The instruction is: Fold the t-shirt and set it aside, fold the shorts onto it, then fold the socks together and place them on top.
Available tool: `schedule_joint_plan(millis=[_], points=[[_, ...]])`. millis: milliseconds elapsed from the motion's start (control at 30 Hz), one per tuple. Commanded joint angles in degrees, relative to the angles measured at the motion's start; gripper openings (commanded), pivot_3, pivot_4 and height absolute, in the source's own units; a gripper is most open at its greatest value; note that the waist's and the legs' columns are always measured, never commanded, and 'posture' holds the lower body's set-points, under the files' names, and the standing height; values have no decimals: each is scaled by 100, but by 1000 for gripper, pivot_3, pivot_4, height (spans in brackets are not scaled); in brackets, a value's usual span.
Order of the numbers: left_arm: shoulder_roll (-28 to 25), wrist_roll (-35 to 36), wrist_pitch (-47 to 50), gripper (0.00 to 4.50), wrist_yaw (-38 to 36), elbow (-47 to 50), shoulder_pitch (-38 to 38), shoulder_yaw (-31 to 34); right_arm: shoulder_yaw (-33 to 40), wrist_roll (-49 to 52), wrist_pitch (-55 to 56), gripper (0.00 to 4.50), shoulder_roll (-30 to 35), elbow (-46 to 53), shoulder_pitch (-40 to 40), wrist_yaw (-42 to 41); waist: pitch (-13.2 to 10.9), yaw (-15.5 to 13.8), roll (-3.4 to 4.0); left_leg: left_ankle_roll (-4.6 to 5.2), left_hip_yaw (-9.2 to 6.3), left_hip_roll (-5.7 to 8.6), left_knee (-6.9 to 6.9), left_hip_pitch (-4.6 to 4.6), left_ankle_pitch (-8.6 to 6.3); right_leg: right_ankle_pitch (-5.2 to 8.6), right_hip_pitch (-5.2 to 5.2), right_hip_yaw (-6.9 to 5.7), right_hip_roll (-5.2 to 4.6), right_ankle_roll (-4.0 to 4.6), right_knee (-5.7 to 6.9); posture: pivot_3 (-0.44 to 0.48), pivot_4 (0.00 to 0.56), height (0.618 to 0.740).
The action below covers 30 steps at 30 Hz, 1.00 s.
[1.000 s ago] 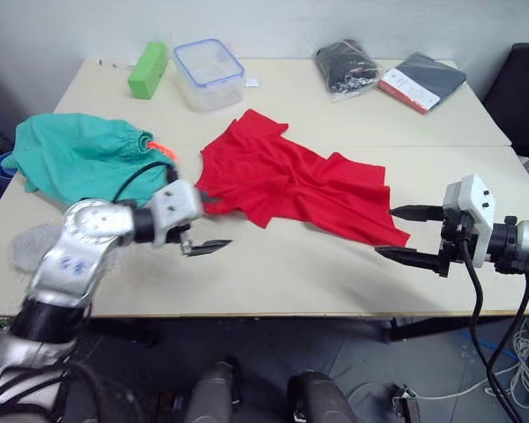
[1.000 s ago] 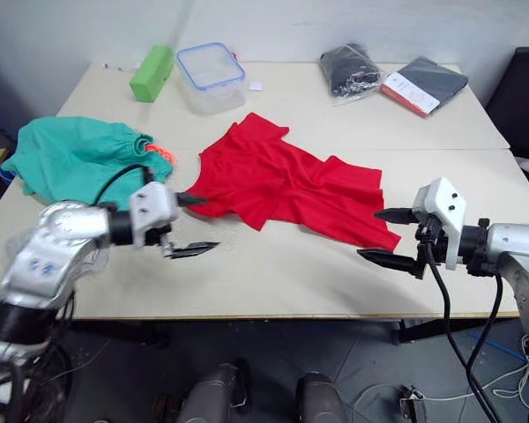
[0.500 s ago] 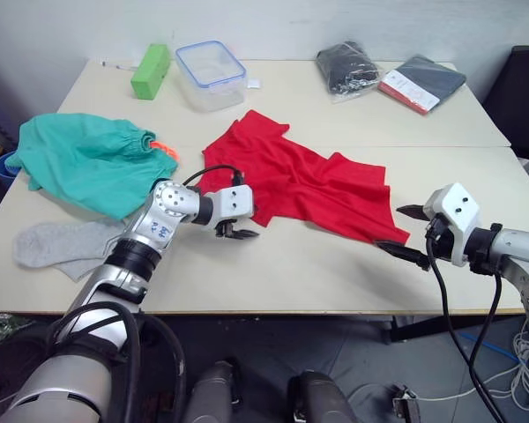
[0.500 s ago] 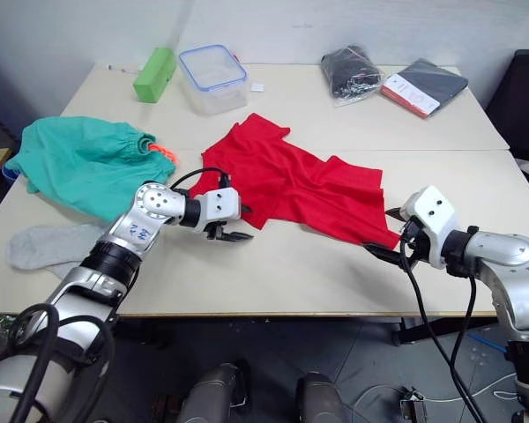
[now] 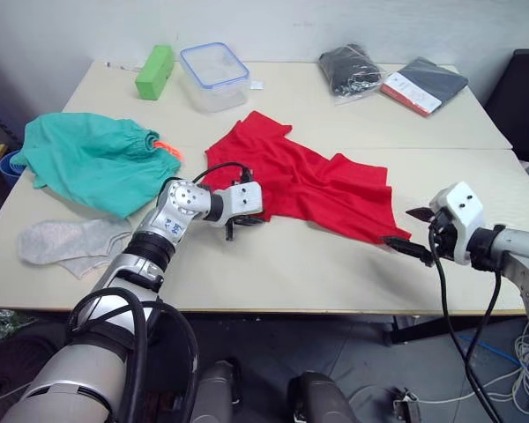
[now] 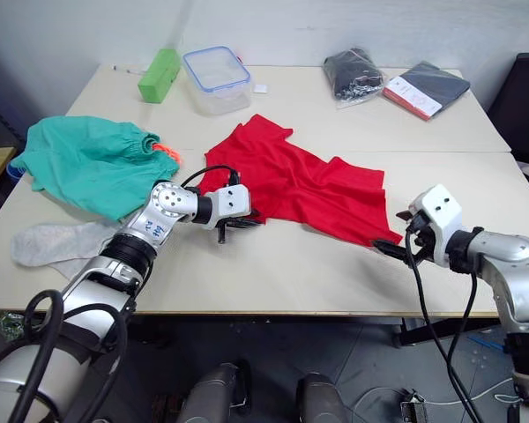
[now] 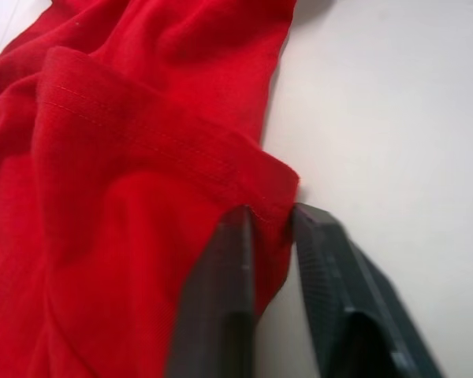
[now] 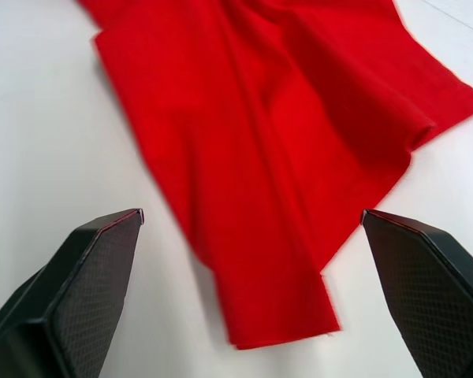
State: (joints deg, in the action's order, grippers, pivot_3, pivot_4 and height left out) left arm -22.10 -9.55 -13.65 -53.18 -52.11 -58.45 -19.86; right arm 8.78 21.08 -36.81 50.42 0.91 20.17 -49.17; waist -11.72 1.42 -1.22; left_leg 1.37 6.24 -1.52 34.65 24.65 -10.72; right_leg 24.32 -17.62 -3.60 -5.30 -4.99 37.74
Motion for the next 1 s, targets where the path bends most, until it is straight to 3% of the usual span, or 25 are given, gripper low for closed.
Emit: schedule_joint_plan(millis=[33, 400, 500, 867, 1000], points=[[-51, -77, 24, 11, -57, -22, -37, 72, -87, 157, -647, 4500, -35, -304, 316, -18, 0, 2, 0, 0, -1, 0, 0, 0, 0, 0, 0, -1, 0, 0, 0, 0, 150, 740], [-383, 51, 316, 11, -400, 852, 498, 258, -243, 94, -1256, 4500, -247, -1035, 768, 153, 0, 18, 0, 0, -3, -1, 5, 17, 0, 0, -10, -10, 1, 0, 0, 0, 150, 740], [-510, 59, 409, 0, -451, 1082, 658, 304, -211, 151, -1248, 3923, -275, -1094, 772, 84, 0, 21, 1, 0, -3, -1, 6, 18, 0, 0, -10, -9, 1, 0, 0, 0, 150, 740], [-612, 89, 553, 0, -528, 1353, 794, 356, -209, 296, -1218, 87, -278, -876, 686, -233, 0, 18, 1, 0, -3, -1, 7, 18, 0, 0, -10, -9, 1, 0, 1, 0, 150, 740], [-814, 293, 755, 0, -886, 1794, 965, 422, -382, -29, -494, 36, -53, -742, 496, -493, 0, 19, 1, 0, -4, -1, 7, 19, 0, 0, -10, -10, 1, 0, 1, 0, 150, 740]])
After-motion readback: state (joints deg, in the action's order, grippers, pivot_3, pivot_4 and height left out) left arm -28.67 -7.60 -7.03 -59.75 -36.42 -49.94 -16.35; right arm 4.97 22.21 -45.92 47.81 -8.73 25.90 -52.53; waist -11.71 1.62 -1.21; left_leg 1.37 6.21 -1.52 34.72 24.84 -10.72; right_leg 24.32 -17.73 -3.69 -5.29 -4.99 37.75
